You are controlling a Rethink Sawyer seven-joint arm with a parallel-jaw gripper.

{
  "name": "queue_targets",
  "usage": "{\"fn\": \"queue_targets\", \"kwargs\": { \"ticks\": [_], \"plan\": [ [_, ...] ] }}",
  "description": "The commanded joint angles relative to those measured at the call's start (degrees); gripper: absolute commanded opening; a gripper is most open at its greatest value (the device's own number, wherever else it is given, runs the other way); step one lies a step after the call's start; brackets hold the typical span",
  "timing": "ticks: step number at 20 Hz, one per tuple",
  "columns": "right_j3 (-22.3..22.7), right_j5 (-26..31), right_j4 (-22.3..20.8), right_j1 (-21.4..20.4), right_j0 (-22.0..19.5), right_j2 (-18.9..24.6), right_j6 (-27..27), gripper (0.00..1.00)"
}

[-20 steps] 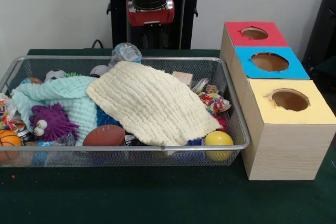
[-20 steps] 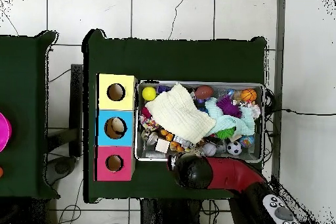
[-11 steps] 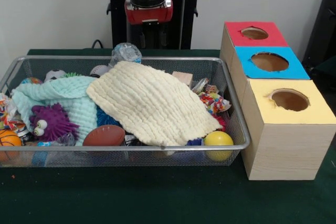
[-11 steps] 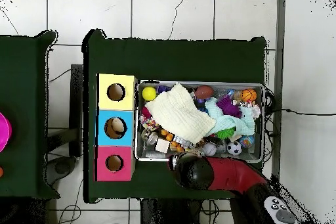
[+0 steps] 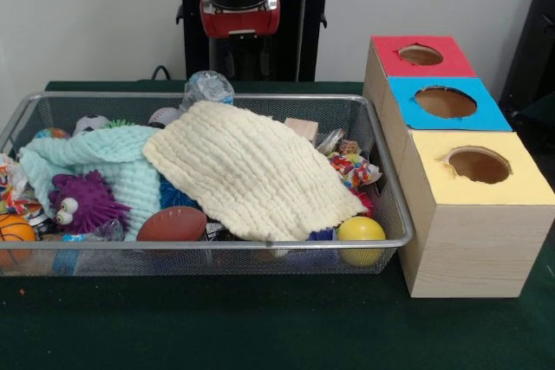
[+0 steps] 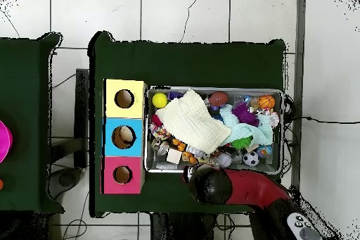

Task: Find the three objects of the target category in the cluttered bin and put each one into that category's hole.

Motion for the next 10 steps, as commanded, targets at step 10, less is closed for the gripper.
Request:
{"fn": "queue_targets", "kwargs": {
  "ticks": [10],
  "plan": [
    [0.5, 5.3, -3.9, -1.3, -5.7, 5.6, -5.8, 1.0]
  ]
}}
